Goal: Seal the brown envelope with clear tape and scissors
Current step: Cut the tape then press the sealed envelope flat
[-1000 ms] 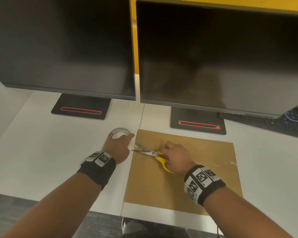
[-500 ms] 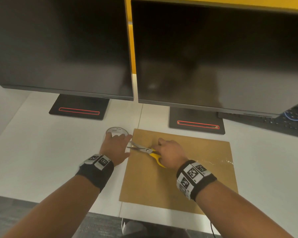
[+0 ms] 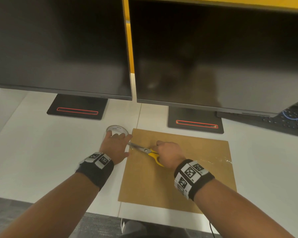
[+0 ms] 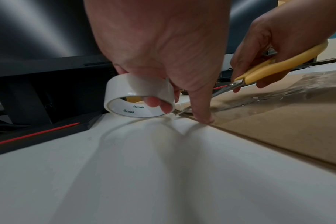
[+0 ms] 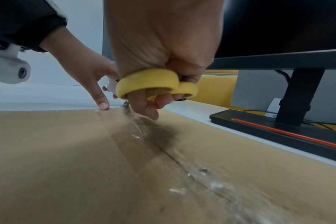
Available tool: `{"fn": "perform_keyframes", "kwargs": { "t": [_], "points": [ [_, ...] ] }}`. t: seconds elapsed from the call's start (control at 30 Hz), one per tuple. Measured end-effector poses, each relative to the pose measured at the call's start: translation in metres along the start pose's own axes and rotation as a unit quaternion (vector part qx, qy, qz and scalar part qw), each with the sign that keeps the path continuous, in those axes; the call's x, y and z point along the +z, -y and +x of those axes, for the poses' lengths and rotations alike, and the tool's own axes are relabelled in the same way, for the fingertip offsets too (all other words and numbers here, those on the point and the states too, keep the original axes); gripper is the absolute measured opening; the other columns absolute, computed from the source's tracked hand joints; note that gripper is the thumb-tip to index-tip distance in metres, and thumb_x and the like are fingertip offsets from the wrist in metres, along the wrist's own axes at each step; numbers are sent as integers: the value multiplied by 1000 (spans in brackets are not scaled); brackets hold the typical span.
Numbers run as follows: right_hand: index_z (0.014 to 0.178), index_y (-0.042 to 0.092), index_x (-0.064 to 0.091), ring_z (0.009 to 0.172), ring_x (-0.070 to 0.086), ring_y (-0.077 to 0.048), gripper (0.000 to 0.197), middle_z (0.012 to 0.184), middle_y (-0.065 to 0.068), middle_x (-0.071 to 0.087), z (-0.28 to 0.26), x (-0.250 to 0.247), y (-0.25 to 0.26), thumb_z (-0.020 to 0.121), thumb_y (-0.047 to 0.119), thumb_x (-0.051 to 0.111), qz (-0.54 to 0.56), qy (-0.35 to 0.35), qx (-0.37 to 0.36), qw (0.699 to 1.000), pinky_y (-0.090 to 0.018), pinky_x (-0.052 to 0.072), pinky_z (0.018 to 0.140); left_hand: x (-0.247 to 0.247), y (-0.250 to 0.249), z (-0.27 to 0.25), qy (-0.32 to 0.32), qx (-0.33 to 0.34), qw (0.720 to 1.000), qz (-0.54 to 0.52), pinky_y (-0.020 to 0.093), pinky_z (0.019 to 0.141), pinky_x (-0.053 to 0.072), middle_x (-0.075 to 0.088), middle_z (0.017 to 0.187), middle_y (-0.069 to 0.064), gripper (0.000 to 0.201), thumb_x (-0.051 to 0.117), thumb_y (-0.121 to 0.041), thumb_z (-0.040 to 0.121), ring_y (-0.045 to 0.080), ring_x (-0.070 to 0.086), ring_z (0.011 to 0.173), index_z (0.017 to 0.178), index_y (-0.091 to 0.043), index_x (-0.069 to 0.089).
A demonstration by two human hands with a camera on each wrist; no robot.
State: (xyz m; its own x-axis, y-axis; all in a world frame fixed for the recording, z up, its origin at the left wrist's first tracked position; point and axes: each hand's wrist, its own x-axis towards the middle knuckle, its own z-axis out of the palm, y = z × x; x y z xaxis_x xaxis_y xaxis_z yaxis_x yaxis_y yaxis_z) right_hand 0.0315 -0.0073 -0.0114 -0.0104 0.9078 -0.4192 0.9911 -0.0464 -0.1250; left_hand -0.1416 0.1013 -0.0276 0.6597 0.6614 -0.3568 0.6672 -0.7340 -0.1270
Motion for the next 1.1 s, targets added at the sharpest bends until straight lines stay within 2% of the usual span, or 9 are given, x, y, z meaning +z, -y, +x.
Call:
{"fn": "perform_keyframes", "kwargs": {
  "t": [0.3, 0.53, 0.9, 1.03, 1.1],
  "points": [
    [120, 21, 58, 91, 61, -33, 34, 110, -9, 53, -1, 3, 1, 88, 17, 48, 1, -3, 7, 1000, -30, 37, 64, 1, 1, 0, 2, -3, 1000, -8, 42, 110, 19, 51, 133, -2, 63, 47, -54, 91, 20, 53, 117, 143, -27, 26],
    [116, 16, 58, 88, 61, -33, 32, 109, -9, 54, 1, 1, 9, 85, 16, 49, -4, 4, 4, 1000, -31, 37, 63, 0, 1, 0, -1, 0, 1000, -3, 42, 111, 19, 52, 133, -2, 62, 47, -55, 90, 20, 53, 117, 143, -29, 27],
    [111, 6, 57, 95, 61, -34, 25, 111, -12, 57, 1, 9, 21, 89, 9, 46, 21, 12, 24, 999, -33, 42, 69, 3, 4, 1, -1, -7, 1000, -5, 43, 110, 20, 51, 135, -1, 68, 47, -59, 88, 21, 52, 119, 144, -27, 25],
    [124, 16, 54, 97, 60, -33, 35, 115, -9, 53, -1, 14, 12, 89, 13, 47, 50, -9, 24, 998, -33, 42, 69, 6, 8, 3, 9, -26, 1000, -4, 45, 112, 20, 47, 140, 0, 78, 45, -67, 85, 22, 50, 122, 147, -26, 19],
    [129, 21, 50, 99, 60, -33, 41, 119, -7, 51, -6, 19, 2, 88, 16, 49, 88, -23, 48, 995, -35, 46, 74, 7, 11, 3, 11, -38, 999, -18, 47, 113, 19, 46, 141, 0, 83, 45, -69, 83, 22, 48, 124, 148, -26, 17]
  ]
}}
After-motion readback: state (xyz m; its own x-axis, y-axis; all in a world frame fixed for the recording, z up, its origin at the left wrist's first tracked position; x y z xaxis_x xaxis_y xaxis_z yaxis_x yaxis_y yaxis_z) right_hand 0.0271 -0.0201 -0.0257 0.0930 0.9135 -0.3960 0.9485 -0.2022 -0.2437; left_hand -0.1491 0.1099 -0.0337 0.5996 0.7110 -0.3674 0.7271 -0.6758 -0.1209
